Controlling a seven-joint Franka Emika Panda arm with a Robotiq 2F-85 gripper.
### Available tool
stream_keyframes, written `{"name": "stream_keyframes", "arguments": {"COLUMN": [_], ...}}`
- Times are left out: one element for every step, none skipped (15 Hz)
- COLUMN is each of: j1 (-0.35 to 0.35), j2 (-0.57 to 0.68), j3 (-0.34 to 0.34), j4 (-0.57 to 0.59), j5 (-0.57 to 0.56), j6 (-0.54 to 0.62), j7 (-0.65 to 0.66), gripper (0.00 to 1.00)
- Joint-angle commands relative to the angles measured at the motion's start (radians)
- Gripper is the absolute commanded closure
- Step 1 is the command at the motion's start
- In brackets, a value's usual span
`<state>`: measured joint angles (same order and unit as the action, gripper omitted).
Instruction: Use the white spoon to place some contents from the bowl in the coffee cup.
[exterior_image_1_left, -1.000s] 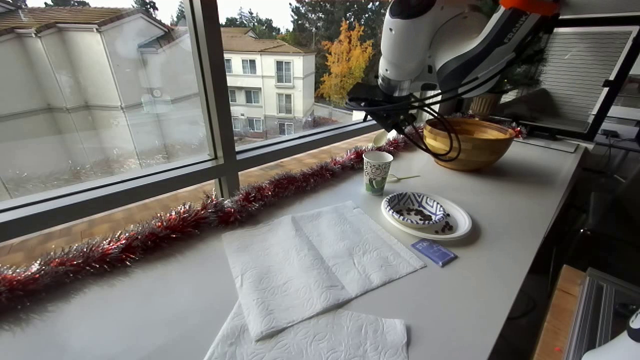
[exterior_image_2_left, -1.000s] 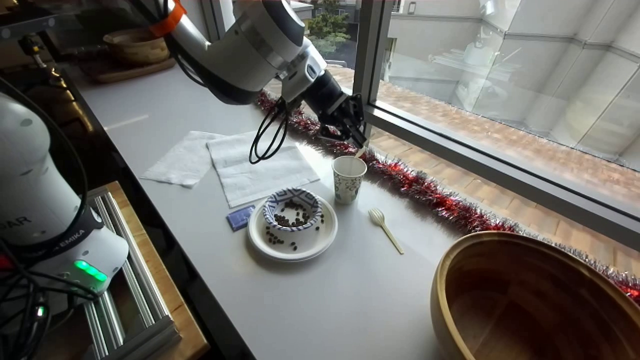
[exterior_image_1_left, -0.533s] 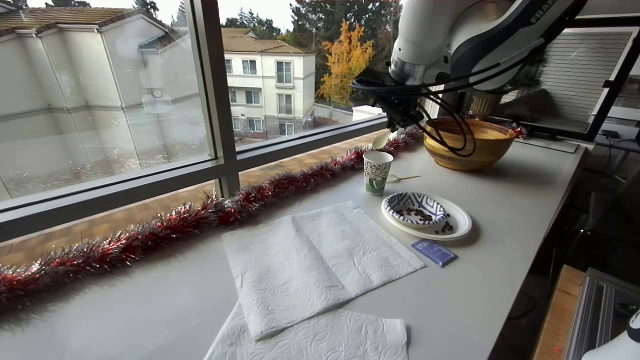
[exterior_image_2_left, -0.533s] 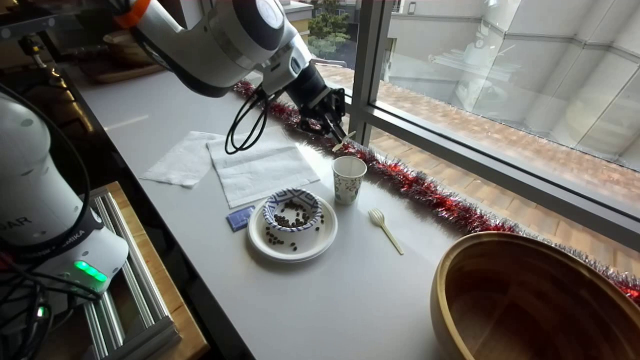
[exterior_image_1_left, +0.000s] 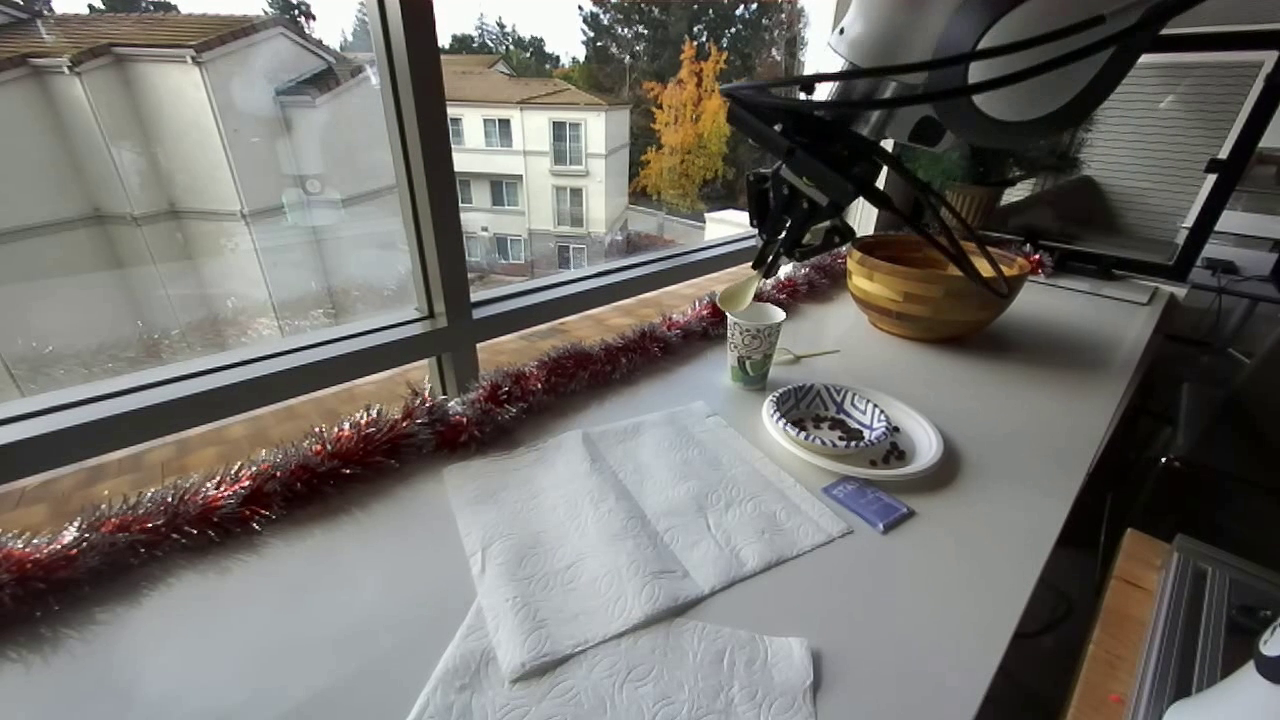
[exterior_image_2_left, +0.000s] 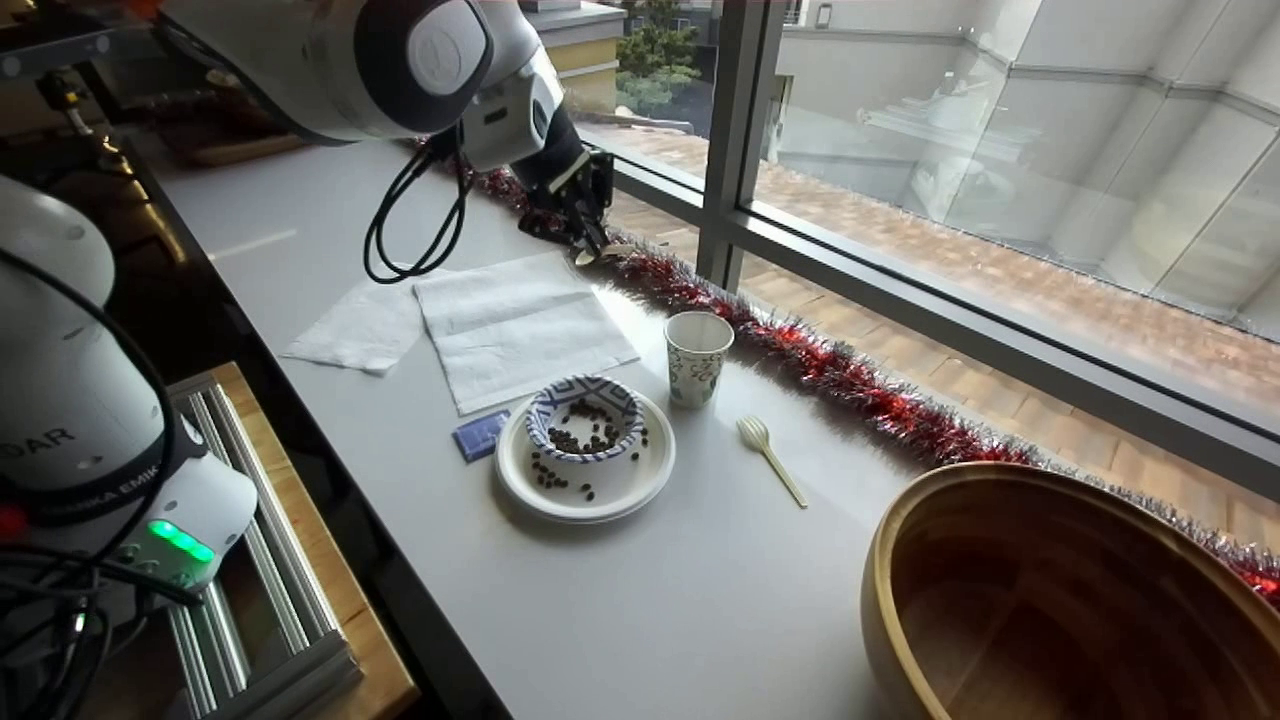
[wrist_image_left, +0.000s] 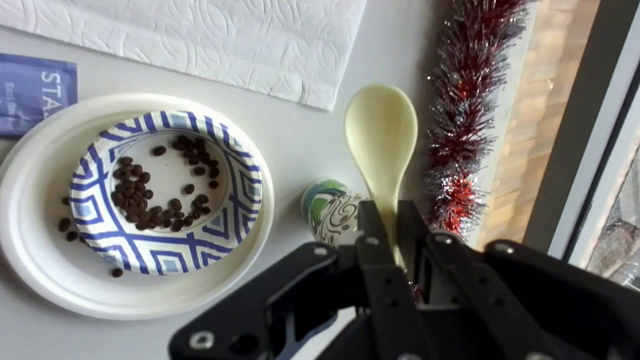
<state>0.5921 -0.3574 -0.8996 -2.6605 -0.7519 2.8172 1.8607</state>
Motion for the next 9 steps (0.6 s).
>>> {"name": "stream_keyframes", "arguments": {"j1": [0.199, 0.264, 0.325, 0.388, 0.441, 0.5, 0.555, 0.599, 0.655], "j2": [-0.093, -0.104, -0.119, -0.133, -0.152, -0.168, -0.184, -0.203, -0.221], "j3": [-0.155, -0.211, -0.271, -0.34, -0.399, -0.467, -0.534, -0.589, -0.654], "j4": [-0.029, -0.023, -0.015, -0.003, 0.008, 0.025, 0.044, 0.064, 0.09], "j5": [0.216, 0.271, 0.321, 0.366, 0.4, 0.432, 0.458, 0.477, 0.494], "j6": [-0.028, -0.04, -0.059, -0.074, -0.098, -0.126, -0.156, -0.191, -0.225], "j7": [-0.226, -0.284, -0.342, -0.399, -0.448, -0.497, -0.539, -0.573, -0.607], "gripper": [0.97, 0.97, 0.97, 0.97, 0.97, 0.97, 0.97, 0.97, 0.97]}}
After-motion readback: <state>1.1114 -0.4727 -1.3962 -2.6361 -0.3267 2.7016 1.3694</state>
